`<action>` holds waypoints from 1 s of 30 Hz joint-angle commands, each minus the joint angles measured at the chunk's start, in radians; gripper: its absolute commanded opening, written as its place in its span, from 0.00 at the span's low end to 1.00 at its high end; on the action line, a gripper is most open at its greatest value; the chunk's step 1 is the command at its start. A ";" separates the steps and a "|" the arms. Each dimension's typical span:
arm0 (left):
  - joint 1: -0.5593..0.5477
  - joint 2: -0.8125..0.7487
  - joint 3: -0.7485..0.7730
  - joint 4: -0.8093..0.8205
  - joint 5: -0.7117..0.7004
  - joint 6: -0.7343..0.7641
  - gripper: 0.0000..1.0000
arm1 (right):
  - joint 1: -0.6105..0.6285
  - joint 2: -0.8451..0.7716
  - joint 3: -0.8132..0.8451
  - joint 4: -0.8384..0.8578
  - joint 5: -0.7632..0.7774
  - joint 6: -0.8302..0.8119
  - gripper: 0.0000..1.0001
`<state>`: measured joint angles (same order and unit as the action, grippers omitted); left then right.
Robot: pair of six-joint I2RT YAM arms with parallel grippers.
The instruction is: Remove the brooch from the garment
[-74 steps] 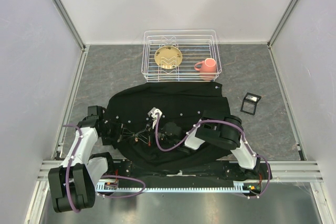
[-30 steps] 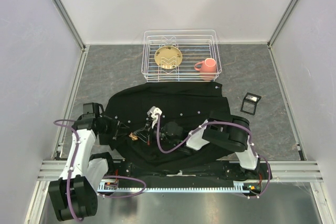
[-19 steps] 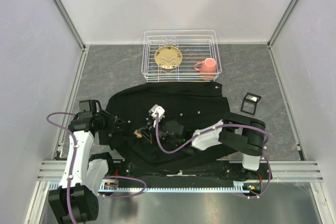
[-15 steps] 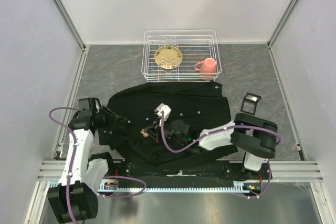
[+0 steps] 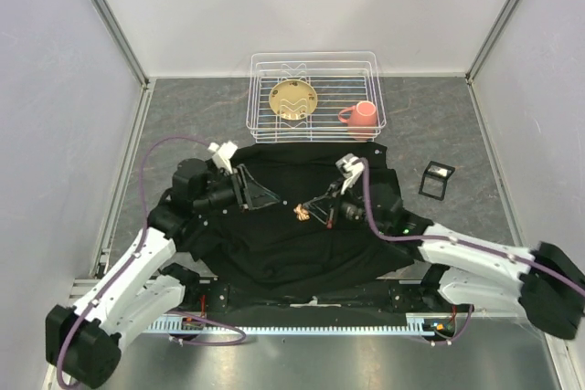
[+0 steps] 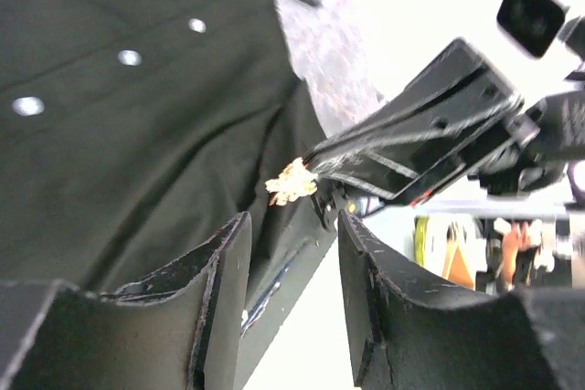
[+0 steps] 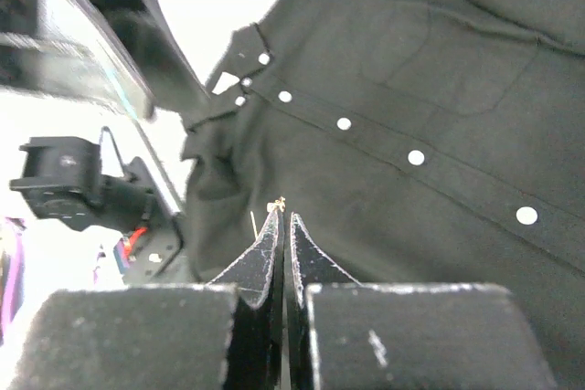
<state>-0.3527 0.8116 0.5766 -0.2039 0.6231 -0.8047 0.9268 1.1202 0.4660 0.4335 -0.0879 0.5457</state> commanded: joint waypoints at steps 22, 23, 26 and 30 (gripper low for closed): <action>-0.325 -0.012 -0.305 0.929 0.076 -0.303 0.56 | -0.115 -0.344 -0.093 0.042 -0.239 0.381 0.00; -0.328 -0.008 -0.319 0.975 0.075 -0.313 0.56 | -0.117 -0.347 -0.095 0.050 -0.242 0.384 0.00; -0.330 0.004 -0.325 1.011 0.060 -0.347 0.56 | -0.115 -0.353 -0.095 0.062 -0.239 0.398 0.00; -0.336 0.043 -0.322 1.064 0.050 -0.379 0.56 | -0.115 -0.352 -0.084 0.073 -0.262 0.396 0.00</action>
<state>-0.6769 0.8223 0.2546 0.7143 0.6838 -1.1160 0.8139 0.7753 0.3752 0.4248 -0.3183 0.9165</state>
